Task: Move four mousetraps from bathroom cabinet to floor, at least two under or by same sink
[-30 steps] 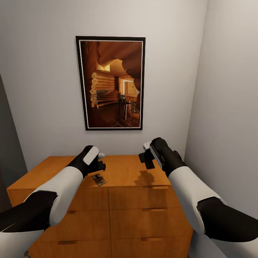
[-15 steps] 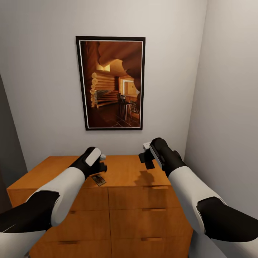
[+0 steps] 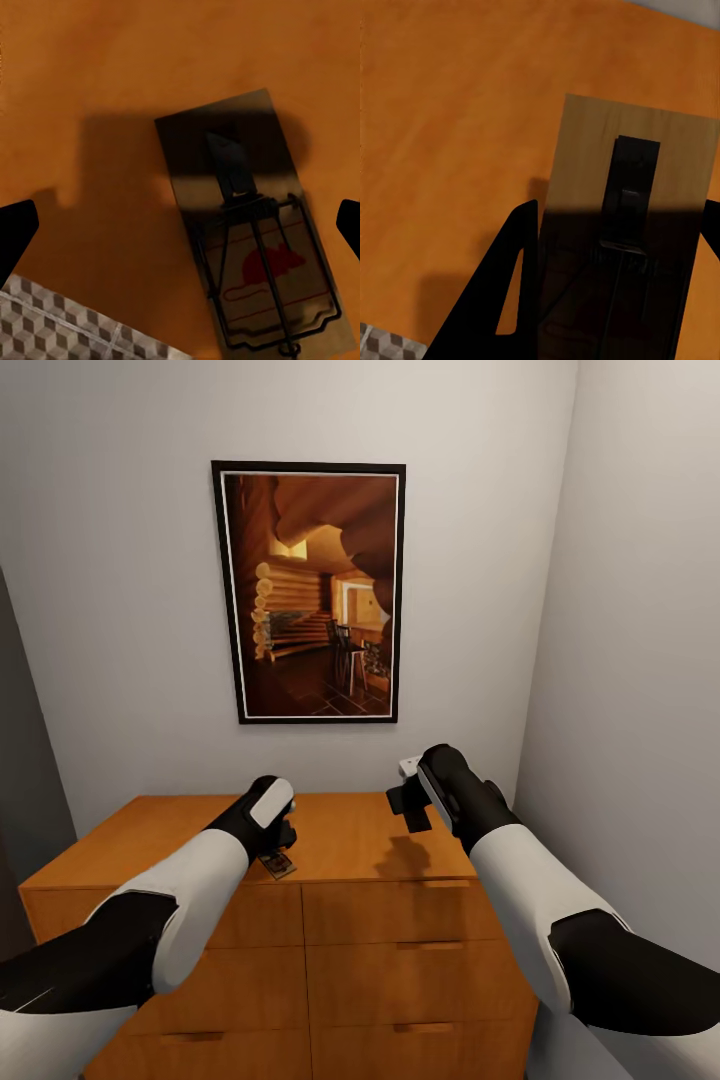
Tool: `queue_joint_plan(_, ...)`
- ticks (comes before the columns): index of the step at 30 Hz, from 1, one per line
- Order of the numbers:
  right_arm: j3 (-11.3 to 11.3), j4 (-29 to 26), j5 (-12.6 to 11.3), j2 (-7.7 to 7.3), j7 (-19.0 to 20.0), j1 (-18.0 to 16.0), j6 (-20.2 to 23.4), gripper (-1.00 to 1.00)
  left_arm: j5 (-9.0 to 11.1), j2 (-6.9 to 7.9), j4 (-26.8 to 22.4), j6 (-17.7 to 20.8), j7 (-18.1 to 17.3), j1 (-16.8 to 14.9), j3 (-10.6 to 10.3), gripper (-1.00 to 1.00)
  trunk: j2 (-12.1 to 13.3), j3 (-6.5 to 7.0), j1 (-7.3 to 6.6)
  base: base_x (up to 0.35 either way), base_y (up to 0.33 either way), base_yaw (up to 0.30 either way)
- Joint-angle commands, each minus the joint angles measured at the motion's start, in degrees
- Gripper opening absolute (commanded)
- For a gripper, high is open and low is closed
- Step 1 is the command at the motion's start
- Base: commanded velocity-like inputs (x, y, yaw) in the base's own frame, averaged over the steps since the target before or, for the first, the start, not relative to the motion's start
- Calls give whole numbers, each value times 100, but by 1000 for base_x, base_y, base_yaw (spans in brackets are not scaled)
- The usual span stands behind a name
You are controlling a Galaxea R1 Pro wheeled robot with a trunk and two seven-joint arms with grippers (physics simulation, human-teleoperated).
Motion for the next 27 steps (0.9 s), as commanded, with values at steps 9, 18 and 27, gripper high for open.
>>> queue_joint_plan(9, 4, -5, 57, -1, 70, -4, 21, -100, 53, -27, 2, 17, 96, -3, -35, 100, -4, -8, 0, 0, 0, 0)
queue_joint_plan(18, 4, -5, 65, 0, 76, -4, 21, -100, 60, -93, -15, 13, 103, -2, -43, 100, -4, -8, 0, 0, 0, 0)
queue_joint_plan(27, 4, -5, 66, 0, 75, -4, 21, -100, 76, -93, -26, 13, 104, -2, -43, 100, -4, -8, 0, 0, 0, 0)
